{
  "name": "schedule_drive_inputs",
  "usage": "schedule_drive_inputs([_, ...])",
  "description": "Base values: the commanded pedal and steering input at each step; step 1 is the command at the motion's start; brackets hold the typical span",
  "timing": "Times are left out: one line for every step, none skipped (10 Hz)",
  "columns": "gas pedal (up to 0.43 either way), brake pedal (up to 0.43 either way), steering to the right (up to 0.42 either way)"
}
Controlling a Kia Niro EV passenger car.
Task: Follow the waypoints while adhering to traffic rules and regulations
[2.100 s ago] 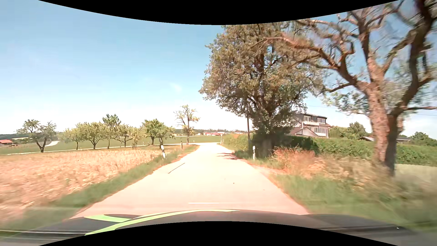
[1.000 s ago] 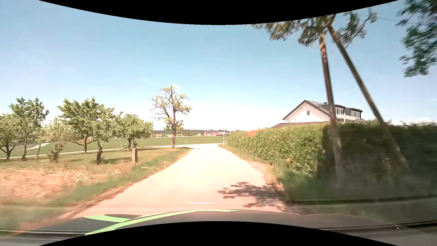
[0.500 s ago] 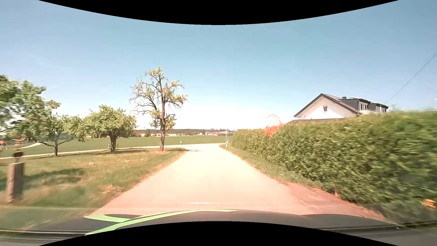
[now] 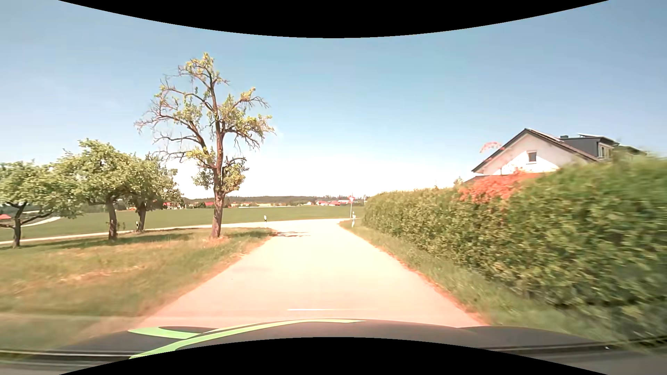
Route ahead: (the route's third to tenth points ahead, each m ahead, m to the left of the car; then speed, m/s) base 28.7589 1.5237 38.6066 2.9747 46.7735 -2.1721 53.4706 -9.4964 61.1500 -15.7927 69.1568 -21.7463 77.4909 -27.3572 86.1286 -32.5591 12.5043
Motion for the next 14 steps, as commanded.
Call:
schedule_drive_inputs([0.000, 0.183, -0.015])
schedule_drive_inputs([0.000, 0.201, -0.016])
schedule_drive_inputs([0.000, 0.220, -0.016])
schedule_drive_inputs([0.000, 0.220, -0.016])
schedule_drive_inputs([0.000, 0.226, -0.016])
schedule_drive_inputs([0.000, 0.226, -0.016])
schedule_drive_inputs([0.000, 0.226, -0.016])
schedule_drive_inputs([0.000, 0.232, -0.016])
schedule_drive_inputs([0.000, 0.232, -0.016])
schedule_drive_inputs([0.000, 0.232, -0.016])
schedule_drive_inputs([0.000, 0.232, -0.016])
schedule_drive_inputs([0.000, 0.232, -0.016])
schedule_drive_inputs([0.000, 0.232, -0.016])
schedule_drive_inputs([0.000, 0.232, -0.016])
